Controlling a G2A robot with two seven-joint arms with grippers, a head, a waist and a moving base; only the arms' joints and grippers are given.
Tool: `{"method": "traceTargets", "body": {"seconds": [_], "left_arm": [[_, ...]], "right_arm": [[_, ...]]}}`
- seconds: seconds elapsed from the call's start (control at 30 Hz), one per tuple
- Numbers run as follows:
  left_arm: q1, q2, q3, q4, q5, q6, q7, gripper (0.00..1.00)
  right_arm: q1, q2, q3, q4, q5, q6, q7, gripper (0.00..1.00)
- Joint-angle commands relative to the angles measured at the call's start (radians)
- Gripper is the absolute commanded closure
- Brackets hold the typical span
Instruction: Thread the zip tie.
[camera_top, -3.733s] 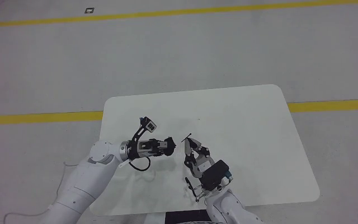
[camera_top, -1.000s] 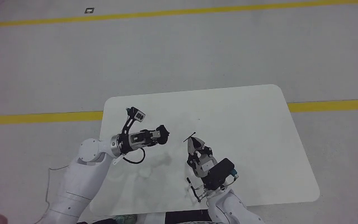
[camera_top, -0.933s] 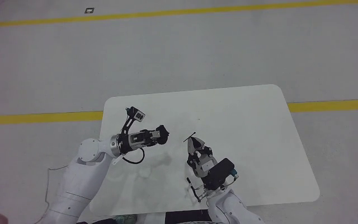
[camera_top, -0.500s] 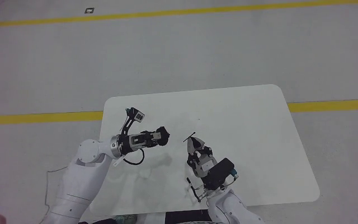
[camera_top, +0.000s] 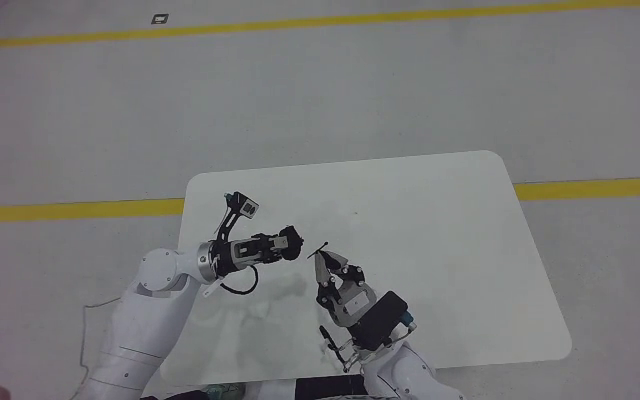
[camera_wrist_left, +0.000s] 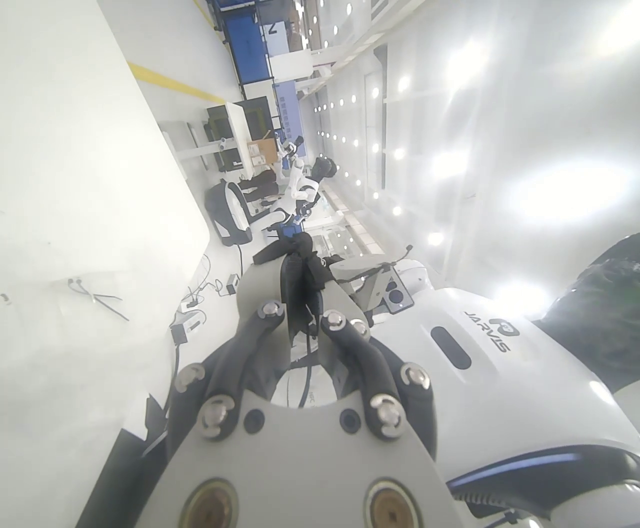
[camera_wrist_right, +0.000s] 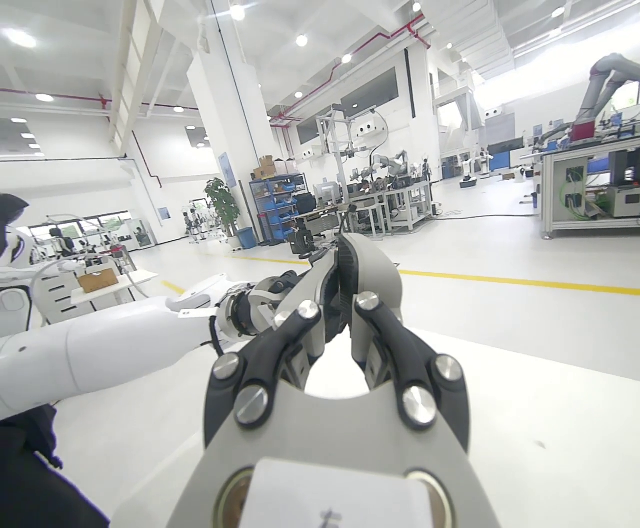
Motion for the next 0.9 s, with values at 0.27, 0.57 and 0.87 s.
{"method": "traceTargets", "body": {"seconds": [0.27,0.57,0.87], "left_arm": [[0.000,0.000,0.000,0.000,0.000,0.000,0.000,1.00],[0.000,0.000,0.000,0.000,0.000,0.000,0.000,1.00],[0.000,0.000,0.000,0.000,0.000,0.000,0.000,1.00]], "right_arm": [[0.021,-0.007,-0.014,0.018,-0.014,0.038,-0.003,1.00],[0.064,-0.016,-0.045,0.013,-0.054,0.046,0.031,1.00],[0.094,-0.029,-0.070,0.045,-0.089,0.112,0.009,1.00]]}}
